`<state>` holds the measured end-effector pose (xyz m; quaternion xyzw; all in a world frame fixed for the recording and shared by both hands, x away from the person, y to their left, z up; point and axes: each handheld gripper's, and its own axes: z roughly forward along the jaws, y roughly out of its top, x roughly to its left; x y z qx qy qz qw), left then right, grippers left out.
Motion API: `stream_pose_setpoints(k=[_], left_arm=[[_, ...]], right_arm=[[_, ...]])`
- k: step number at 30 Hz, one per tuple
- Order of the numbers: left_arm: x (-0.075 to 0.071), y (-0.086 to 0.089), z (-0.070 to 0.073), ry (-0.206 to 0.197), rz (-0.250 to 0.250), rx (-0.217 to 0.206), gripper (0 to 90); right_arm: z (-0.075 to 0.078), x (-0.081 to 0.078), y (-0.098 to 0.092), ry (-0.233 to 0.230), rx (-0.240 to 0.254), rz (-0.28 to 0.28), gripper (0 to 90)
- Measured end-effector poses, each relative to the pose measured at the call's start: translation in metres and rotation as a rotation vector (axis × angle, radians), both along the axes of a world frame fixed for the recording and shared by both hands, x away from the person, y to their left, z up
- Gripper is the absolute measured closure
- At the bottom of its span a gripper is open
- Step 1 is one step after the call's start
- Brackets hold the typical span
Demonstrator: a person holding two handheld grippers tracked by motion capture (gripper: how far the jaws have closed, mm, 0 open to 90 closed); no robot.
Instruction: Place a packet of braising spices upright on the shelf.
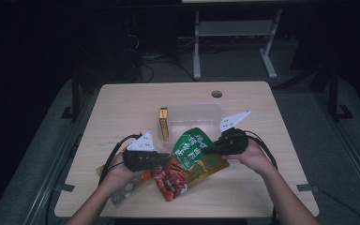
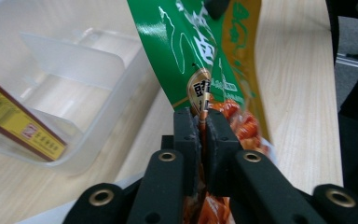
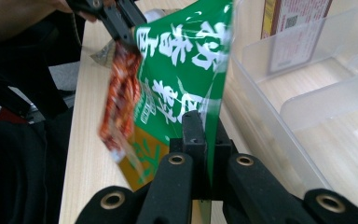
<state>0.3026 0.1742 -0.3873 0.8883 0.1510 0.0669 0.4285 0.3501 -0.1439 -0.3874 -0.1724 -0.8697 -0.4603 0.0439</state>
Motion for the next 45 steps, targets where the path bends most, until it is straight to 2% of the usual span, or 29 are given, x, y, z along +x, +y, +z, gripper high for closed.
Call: stream_pose_setpoints(k=[3,7,10,13,16,20,23,26,30,33,38,42,45], left_arm=[[0.001,0.000,-0.001,0.017,-0.012,-0.012,81.3],[0.001,0.000,-0.002,0.031,-0.016,-0.016,73.9],[0.002,0.003,-0.002,0.047,-0.007,-0.048,66.3],[0.003,0.005,-0.001,0.058,-0.010,-0.058,55.8],[0.001,0.007,-0.001,0.054,-0.002,-0.065,46.9],[-0.005,0.017,0.002,0.034,0.019,-0.081,40.3],[-0.010,0.027,0.002,0.029,0.039,-0.101,38.8],[-0.014,0.042,-0.001,0.019,0.069,-0.102,37.5],[-0.016,0.062,-0.006,0.020,0.131,-0.127,34.4],[-0.017,0.076,-0.007,0.023,0.171,-0.156,31.5],[-0.021,0.093,-0.016,0.027,0.216,-0.140,28.9],[-0.021,0.102,-0.022,0.039,0.246,-0.129,28.5],[-0.017,0.104,-0.025,0.032,0.259,-0.131,28.3]], right_arm=[[0.002,-0.001,-0.002,-0.009,0.002,0.007,90.0],[0.005,-0.003,-0.006,-0.019,0.009,0.018,90.0],[0.006,-0.005,-0.008,-0.013,0.007,0.019,90.0],[0.007,-0.005,-0.012,-0.021,0.017,0.019,90.0],[0.013,-0.007,-0.018,-0.029,0.047,0.012,90.0],[0.017,-0.008,-0.025,-0.034,0.075,-0.003,90.0],[0.026,-0.012,-0.029,-0.049,0.087,-0.003,90.0],[0.035,-0.017,-0.033,-0.072,0.104,-0.006,90.0],[0.048,-0.021,-0.038,-0.099,0.134,-0.021,90.0],[0.057,-0.022,-0.042,-0.124,0.136,-0.039,90.0],[0.070,-0.023,-0.049,-0.155,0.146,-0.076,90.0],[0.081,-0.020,-0.055,-0.169,0.153,-0.130,90.0],[0.091,-0.018,-0.058,-0.185,0.147,-0.175,90.0]])
